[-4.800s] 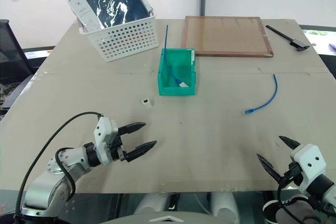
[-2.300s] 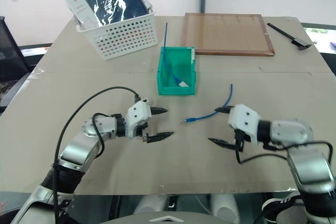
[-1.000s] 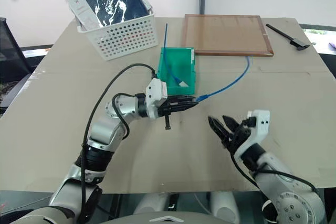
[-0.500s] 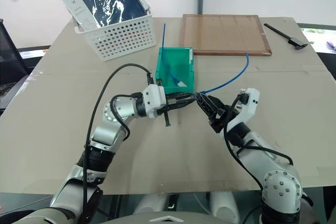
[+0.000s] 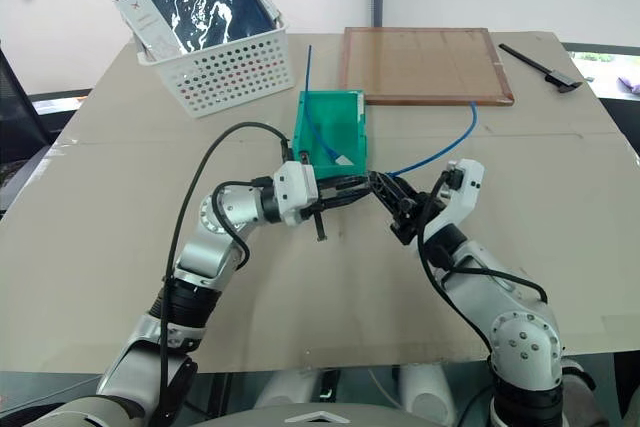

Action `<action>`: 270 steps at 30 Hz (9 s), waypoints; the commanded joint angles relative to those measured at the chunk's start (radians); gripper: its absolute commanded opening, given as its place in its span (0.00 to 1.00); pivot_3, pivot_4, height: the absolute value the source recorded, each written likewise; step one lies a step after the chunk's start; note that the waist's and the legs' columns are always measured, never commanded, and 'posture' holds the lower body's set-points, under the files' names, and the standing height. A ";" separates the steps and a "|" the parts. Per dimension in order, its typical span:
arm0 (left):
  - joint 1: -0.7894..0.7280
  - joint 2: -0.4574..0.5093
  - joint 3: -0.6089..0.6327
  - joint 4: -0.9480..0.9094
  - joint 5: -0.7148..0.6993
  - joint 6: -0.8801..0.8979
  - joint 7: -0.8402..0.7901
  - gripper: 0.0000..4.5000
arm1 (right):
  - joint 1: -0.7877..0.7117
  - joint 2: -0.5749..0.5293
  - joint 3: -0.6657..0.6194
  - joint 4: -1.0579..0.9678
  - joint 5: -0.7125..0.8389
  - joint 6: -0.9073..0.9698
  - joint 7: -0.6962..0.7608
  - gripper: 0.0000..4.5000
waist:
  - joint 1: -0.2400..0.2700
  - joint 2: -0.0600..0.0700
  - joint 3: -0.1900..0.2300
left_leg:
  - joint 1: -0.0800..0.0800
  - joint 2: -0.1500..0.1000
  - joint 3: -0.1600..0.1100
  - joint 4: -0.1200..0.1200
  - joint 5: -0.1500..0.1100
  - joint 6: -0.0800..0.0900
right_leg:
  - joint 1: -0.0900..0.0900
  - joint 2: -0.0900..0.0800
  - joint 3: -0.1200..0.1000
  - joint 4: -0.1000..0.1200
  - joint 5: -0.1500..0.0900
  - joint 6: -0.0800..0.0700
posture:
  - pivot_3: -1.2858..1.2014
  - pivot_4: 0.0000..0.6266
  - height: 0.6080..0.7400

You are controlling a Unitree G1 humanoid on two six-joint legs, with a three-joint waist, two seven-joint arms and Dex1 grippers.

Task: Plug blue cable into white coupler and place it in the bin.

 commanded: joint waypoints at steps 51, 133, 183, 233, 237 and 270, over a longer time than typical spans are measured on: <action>0.026 0.262 0.209 0.441 -0.037 0.144 -0.113 0.54 | -0.018 -0.144 -0.038 0.036 -0.064 -0.043 0.152 0.00 | -0.002 0.000 0.001 | 0.000 0.001 0.001 -0.001 0.000 0.000 | -0.001 0.000 0.001 0.000 0.000 0.000 | 0.52 0.24 1.00; -0.052 0.077 -0.056 0.228 0.053 0.168 -0.263 0.08 | -0.517 -0.377 0.360 0.567 -0.892 -0.261 1.209 0.00 | 0.000 -0.001 0.000 | -0.001 -0.001 -0.001 0.001 0.000 0.000 | -0.001 -0.001 -0.001 0.000 0.000 0.000 | 0.52 0.24 1.00; -0.032 0.092 -0.073 0.290 0.071 0.115 -0.261 0.08 | -0.491 -0.376 0.401 0.558 -0.952 -0.269 1.244 0.00 | 0.000 -0.001 0.000 | -0.001 -0.001 -0.001 0.001 0.000 0.000 | -0.001 -0.001 -0.001 0.000 0.000 0.000 | 0.52 0.24 1.00; 0.115 0.117 0.055 -0.013 -0.093 0.405 -0.137 0.08 | -0.095 -0.410 0.085 0.096 -0.803 -0.320 1.031 0.72 | 0.002 0.000 -0.016 | -0.002 0.000 -0.002 -0.001 0.000 0.000 | -0.003 -0.001 -0.001 -0.001 0.000 0.000 | 0.52 0.24 1.00; 0.106 0.101 0.186 -0.184 -0.264 0.750 0.039 0.08 | 0.110 -0.412 0.006 -0.082 -0.841 -0.304 0.903 0.72 | 0.005 -0.001 -0.014 | -0.002 0.000 -0.002 -0.001 0.000 0.000 | -0.002 -0.001 -0.001 -0.001 0.000 0.000 | 0.52 0.24 1.00; -0.599 0.052 0.260 0.287 -0.283 1.313 0.380 0.97 | 0.416 -0.255 -0.052 -0.241 -0.940 -0.446 0.589 0.73 | -0.001 -0.005 -0.010 | -0.001 -0.002 -0.003 0.000 0.002 -0.005 | 0.000 0.000 -0.002 0.000 -0.002 0.003 | 0.52 0.24 1.00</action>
